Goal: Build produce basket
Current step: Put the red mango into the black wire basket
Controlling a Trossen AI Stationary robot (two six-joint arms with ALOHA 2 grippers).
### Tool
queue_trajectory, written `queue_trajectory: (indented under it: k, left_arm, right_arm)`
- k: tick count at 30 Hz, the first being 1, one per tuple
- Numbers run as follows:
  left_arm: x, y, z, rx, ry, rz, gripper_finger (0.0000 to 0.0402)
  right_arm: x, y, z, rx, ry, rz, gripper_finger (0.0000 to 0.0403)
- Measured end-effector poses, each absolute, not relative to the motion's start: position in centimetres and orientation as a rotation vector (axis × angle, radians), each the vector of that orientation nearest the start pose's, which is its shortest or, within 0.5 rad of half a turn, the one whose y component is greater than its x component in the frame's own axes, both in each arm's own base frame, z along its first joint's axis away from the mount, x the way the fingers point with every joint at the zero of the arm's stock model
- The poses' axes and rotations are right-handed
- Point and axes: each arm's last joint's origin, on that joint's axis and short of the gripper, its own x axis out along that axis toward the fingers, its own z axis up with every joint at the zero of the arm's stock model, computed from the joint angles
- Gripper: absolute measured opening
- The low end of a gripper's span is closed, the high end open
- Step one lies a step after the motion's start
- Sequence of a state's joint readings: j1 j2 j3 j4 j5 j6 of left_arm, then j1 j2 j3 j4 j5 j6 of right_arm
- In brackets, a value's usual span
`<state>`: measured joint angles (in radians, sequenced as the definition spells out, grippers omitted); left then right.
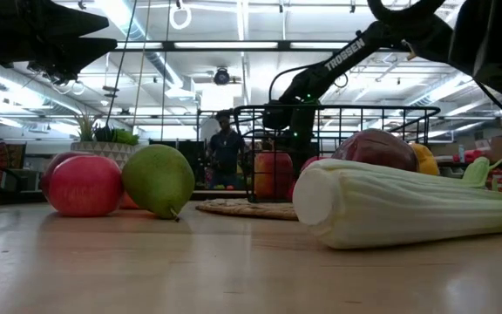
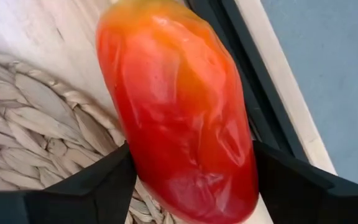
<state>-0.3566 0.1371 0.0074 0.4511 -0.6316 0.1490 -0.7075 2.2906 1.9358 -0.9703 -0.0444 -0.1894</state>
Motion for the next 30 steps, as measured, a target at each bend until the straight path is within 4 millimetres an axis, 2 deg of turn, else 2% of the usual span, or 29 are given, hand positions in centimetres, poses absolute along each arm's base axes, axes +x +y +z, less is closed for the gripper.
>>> queue_trajectory:
  k: [4,8,17,21,30]
  left_arm:
    - [9.6,-1.7,19.6,-0.006,-0.262,0.293,0.0282]
    - [9.6,-1.7,19.6,-0.006,-0.262,0.293,0.0282]
    - [9.6,-1.7,19.6,-0.006,-0.263,0.293,0.0282]
    - [9.6,-1.7,19.6,-0.006,-0.262,0.293,0.0282]
    - [9.6,-1.7,19.6,-0.006,-0.262,0.293,0.0282]
  right_arm:
    - [35.9,-30.2,18.8,0.316,1.289,-0.425,0.0300]
    - [36.5,-30.2,20.5,0.292,1.252,-0.419,0.0297]
    - [38.4,-28.3,26.4,0.215,1.168,-0.354,0.0300]
    - [39.0,-26.3,29.6,0.173,1.132,-0.324,0.0299]
    - [37.7,-19.7,35.6,0.097,1.089,-0.230,0.0303]
